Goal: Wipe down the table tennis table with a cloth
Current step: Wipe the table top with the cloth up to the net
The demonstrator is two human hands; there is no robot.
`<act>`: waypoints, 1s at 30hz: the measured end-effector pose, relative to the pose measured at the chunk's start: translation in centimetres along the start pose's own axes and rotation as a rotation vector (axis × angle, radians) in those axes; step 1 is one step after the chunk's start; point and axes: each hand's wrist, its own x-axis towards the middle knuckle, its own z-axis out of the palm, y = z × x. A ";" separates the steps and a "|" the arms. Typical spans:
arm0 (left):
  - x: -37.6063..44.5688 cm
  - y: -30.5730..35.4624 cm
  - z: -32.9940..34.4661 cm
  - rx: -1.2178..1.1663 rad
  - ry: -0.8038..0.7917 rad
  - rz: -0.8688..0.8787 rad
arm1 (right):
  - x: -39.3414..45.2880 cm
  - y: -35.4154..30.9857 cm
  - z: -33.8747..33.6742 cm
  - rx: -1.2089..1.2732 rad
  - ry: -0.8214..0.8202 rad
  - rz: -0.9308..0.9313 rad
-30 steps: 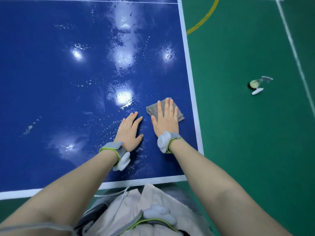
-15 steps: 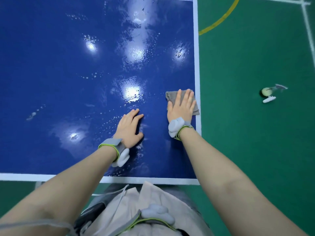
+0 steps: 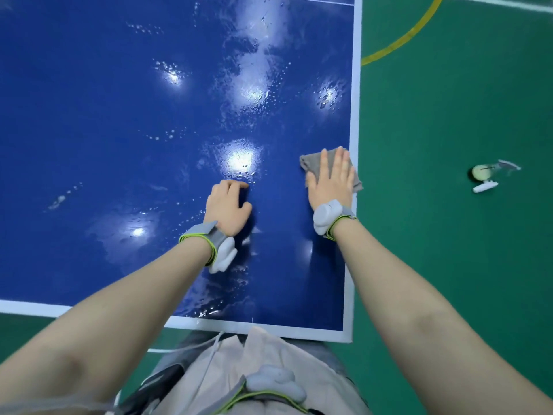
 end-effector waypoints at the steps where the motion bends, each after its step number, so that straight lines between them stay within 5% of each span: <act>1: 0.6 0.2 -0.1 -0.003 0.021 0.001 | 0.2 0.0 0.0 0.003 0.005 0.037; 4: 2.3 0.8 -0.2 -0.013 0.068 -0.005 | 0.4 -1.5 0.0 0.014 0.009 0.021; 8: 4.3 1.1 -0.8 -0.017 0.136 -0.068 | -0.2 -4.1 0.0 0.032 -0.032 -0.268; 13: 6.9 0.6 -0.8 0.031 0.149 -0.095 | 1.0 -1.8 -0.2 0.035 -0.022 -0.409; 18: 8.2 0.0 -0.3 0.103 0.174 -0.103 | 3.9 1.3 -1.0 0.010 0.011 -0.058; 22: 9.1 0.1 -0.4 0.102 0.195 -0.084 | 4.4 -0.3 -0.9 0.003 0.038 0.034; 30: 11.9 0.7 0.3 0.111 0.283 -0.068 | 5.1 -2.4 -0.4 0.003 0.027 -0.426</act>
